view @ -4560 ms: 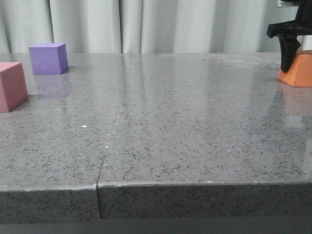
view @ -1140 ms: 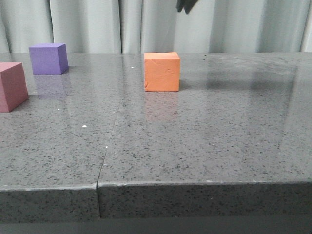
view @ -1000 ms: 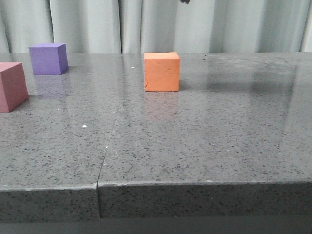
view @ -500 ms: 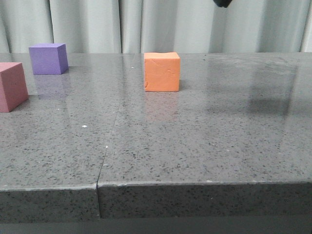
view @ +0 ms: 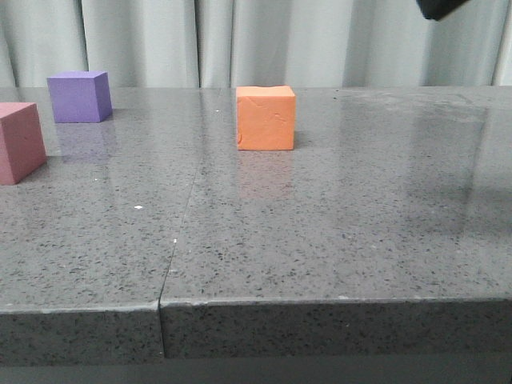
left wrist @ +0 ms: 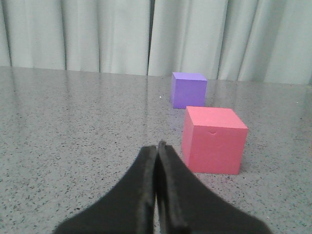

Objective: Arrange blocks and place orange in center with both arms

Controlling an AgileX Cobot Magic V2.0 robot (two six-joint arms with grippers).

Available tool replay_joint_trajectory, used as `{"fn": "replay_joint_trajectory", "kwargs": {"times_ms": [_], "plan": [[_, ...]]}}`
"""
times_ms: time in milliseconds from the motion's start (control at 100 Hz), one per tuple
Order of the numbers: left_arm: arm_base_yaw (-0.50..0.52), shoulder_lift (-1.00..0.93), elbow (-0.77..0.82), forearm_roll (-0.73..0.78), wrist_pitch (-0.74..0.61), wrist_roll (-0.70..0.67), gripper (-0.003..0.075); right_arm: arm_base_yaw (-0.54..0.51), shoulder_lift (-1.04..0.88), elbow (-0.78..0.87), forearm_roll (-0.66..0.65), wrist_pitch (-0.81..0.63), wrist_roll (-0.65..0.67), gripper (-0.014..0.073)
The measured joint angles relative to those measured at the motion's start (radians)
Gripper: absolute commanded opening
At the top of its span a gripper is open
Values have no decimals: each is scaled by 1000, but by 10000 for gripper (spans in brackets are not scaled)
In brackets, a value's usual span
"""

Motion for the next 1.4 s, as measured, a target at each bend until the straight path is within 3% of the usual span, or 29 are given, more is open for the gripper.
{"fn": "replay_joint_trajectory", "kwargs": {"times_ms": [380, 580, 840, 1160, 1400], "plan": [[0, 0, 0, -12, -45, 0, -20, 0, -284, 344, -10, -221, -6, -70], [0, 0, 0, -62, -120, 0, -20, 0, -425, 478, -10, -258, -6, -70], [0, 0, -7, -148, -122, 0, -20, 0, -596, 591, -10, -271, -6, -70], [0, 6, -171, -101, 76, 0, -21, 0, -695, 618, -19, -269, -6, -70], [0, 185, -377, -64, 256, 0, -20, 0, -696, 618, -19, -267, -6, -70]]}}
